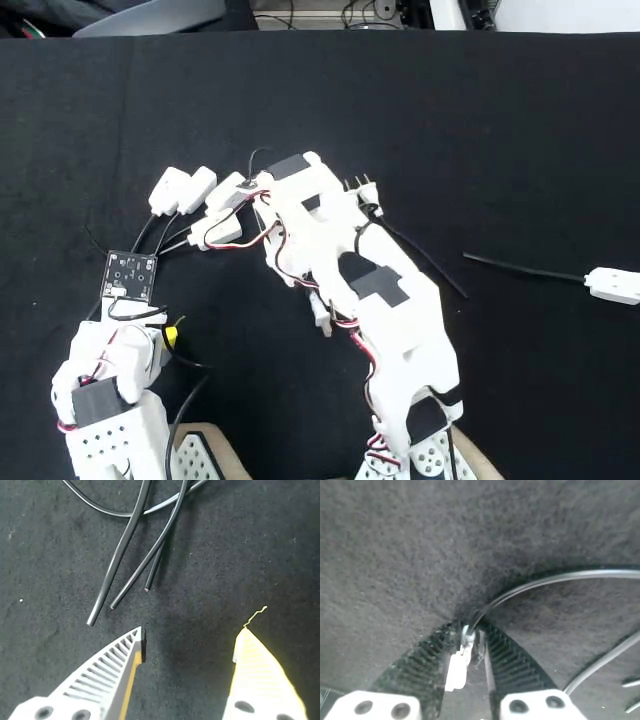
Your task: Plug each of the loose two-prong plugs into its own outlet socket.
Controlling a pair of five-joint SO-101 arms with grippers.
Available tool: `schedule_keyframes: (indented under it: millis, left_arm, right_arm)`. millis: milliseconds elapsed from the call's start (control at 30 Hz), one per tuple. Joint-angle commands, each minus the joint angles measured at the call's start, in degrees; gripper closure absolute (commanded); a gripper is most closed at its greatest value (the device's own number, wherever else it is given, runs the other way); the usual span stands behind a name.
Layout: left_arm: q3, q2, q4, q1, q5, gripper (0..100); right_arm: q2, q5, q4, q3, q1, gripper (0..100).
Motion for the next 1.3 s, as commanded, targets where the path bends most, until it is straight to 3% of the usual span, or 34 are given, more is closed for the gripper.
schedule_keyframes:
  millis: [0, 467, 667, 1267]
  left_arm:
    - [1.1, -0.4, 0.4, 0.6, -0.1, 71]
    - [1.1, -0.4, 0.4, 0.6, 0.0, 71]
    - [1.1, -0.4, 0.0, 0.6, -0.3, 71]
    - [1.1, -0.4, 0.0, 0.6, -0.3, 71]
  right_arm:
    - [-3.0, 0.4, 0.8, -1.3, -1.0, 94.6]
    - [-3.0, 0.4, 3.7, -1.4, -1.0, 94.5]
    - [-3.0, -0.1, 4.0, -1.5, -1.0, 83.5]
    - [-3.0, 0.4, 8.7, -1.4, -1.4, 86.4]
